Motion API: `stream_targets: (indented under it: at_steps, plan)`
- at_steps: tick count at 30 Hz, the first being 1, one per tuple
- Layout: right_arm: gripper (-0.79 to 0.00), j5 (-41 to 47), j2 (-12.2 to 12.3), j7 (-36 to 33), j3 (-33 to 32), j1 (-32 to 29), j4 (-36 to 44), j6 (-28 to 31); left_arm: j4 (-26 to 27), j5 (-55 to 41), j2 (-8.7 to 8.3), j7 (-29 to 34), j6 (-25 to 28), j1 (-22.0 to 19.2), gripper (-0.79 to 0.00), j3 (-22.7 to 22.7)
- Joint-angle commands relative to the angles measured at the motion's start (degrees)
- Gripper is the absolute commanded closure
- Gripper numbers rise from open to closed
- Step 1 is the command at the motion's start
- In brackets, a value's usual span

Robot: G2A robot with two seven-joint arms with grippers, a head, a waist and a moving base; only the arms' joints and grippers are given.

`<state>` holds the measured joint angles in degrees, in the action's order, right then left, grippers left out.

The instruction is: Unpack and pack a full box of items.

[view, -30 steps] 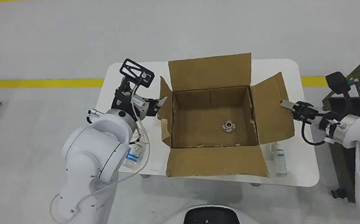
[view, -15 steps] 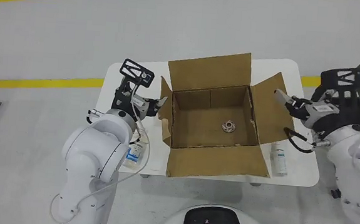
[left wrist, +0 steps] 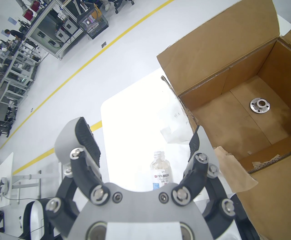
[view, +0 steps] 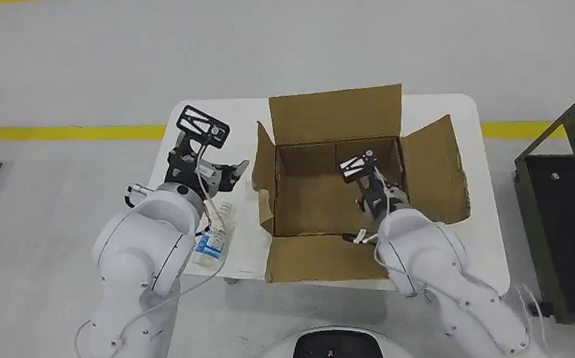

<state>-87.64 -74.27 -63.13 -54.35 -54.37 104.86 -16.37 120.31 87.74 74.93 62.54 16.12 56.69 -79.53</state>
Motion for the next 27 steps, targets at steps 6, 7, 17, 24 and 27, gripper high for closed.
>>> stream_targets:
  at_steps: [6, 7, 17, 24, 27]
  plan:
    - [0.000, 2.2, -2.6, 1.7, 4.0, 4.6, -11.6, -5.3, 0.0, 0.0, 0.01, 0.0, 0.0, 0.0, -0.785, 0.0]
    - [0.000, 2.8, -3.0, 2.0, 4.3, 5.0, -12.5, -6.2, 0.0, 0.0, 0.01, 0.0, 0.0, 0.0, -0.785, 0.0]
    - [0.000, 2.8, -3.0, 2.0, 4.3, 5.0, -12.5, -6.2, 0.0, 0.0, 0.01, 0.0, 0.0, 0.0, -0.785, 0.0]
    - [0.000, 4.4, -3.1, 4.8, 2.9, 4.0, -13.8, -4.6, 0.0, 0.0, 0.01, 0.0, 0.0, 0.0, -0.785, 0.0]
    - [0.000, 5.9, -3.4, 3.1, 1.4, 6.2, -15.6, -3.3, 0.0, 0.0, 0.01, 0.0, 0.0, 0.0, -0.785, 0.0]
